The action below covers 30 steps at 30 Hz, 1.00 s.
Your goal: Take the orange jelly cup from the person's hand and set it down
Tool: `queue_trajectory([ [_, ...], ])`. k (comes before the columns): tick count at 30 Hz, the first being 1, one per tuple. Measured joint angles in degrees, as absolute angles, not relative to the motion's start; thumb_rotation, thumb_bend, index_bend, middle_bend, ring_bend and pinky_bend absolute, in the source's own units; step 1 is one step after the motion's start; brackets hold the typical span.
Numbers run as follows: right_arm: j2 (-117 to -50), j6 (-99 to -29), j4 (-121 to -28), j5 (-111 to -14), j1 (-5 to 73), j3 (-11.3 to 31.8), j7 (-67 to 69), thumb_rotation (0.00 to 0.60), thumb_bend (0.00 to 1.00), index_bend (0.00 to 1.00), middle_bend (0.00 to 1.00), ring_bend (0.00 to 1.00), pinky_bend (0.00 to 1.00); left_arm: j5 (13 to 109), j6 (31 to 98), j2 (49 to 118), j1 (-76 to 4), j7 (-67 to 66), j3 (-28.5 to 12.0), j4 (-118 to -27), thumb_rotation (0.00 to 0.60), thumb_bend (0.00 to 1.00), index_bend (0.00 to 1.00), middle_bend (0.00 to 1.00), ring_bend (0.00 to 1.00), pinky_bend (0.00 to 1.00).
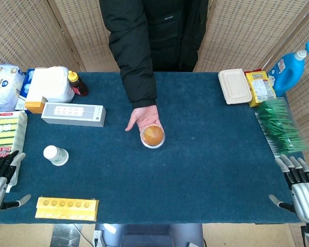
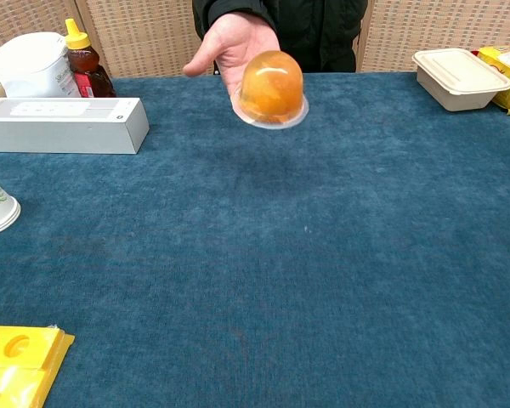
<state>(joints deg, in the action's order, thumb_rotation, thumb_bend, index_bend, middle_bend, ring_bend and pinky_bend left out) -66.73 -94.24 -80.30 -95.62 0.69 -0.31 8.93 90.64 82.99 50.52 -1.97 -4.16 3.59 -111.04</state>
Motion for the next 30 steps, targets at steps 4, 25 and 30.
queue_trajectory([
  [4,-66.8,-94.1,-80.1,-95.6,0.7,-0.3,9.1,0.6,0.0,0.02,0.03,0.0,0.04,90.6,83.0,50.5,-1.9,-4.2,3.6,-111.0,0.6,0.09,0.0,0.0,0.0,0.04],
  [25,-61.4,-83.0,-93.9,-95.9,12.7,6.1,7.2,0.6,0.0,0.02,0.05,0.01,0.11,88.5,82.7,50.5,-2.1,-4.3,2.9,-111.6,0.6,0.09,0.0,0.0,0.0,0.04],
  [30,-60.0,-73.9,-100.9,-91.7,19.6,10.0,2.8,0.6,0.01,0.02,0.07,0.02,0.12,87.4,82.6,50.4,-2.2,-3.9,2.5,-111.6,0.6,0.09,0.0,0.0,0.0,0.04],
])
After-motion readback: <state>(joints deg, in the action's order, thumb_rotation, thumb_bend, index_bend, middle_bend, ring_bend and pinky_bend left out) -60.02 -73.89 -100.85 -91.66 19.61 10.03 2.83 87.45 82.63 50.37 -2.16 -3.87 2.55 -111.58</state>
